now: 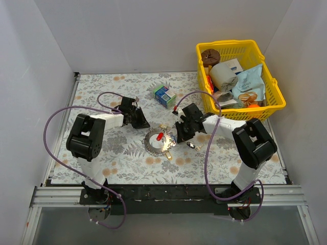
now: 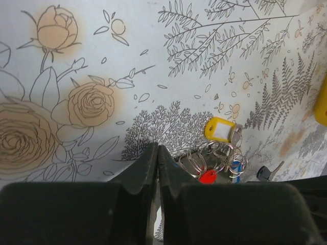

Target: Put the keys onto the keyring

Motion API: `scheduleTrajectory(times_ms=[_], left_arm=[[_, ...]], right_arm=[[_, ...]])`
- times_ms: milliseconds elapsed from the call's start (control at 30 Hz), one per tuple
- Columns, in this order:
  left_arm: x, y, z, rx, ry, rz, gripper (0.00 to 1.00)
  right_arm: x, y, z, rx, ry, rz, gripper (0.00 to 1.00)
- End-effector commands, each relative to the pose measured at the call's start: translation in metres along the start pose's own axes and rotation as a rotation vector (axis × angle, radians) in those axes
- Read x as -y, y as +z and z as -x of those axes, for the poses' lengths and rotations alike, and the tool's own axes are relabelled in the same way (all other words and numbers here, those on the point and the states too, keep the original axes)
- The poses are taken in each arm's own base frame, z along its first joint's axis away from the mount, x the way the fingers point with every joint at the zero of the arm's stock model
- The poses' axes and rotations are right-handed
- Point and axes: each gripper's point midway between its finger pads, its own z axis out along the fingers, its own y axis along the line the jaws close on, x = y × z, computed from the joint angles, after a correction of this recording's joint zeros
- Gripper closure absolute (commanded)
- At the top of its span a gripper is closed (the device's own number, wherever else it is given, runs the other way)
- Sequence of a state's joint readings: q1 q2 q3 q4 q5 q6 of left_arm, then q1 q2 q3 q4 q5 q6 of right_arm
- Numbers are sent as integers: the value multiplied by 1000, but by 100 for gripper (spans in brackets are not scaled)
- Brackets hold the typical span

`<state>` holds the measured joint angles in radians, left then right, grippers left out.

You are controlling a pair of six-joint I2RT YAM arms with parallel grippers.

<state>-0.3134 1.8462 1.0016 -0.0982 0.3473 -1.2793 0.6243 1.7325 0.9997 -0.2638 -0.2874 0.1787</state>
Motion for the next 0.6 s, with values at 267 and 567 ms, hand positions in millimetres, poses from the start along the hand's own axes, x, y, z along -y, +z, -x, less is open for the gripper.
scheduleTrajectory(times_ms=[267,567], left_arm=[[27,-61,-1,95,114,-55,44],[37,-83,-12,111,175,-122,33]], right_arm=[[-22,33,-16,-86,-29,44,91],[-44,33,-23,-106,-62,79,92]])
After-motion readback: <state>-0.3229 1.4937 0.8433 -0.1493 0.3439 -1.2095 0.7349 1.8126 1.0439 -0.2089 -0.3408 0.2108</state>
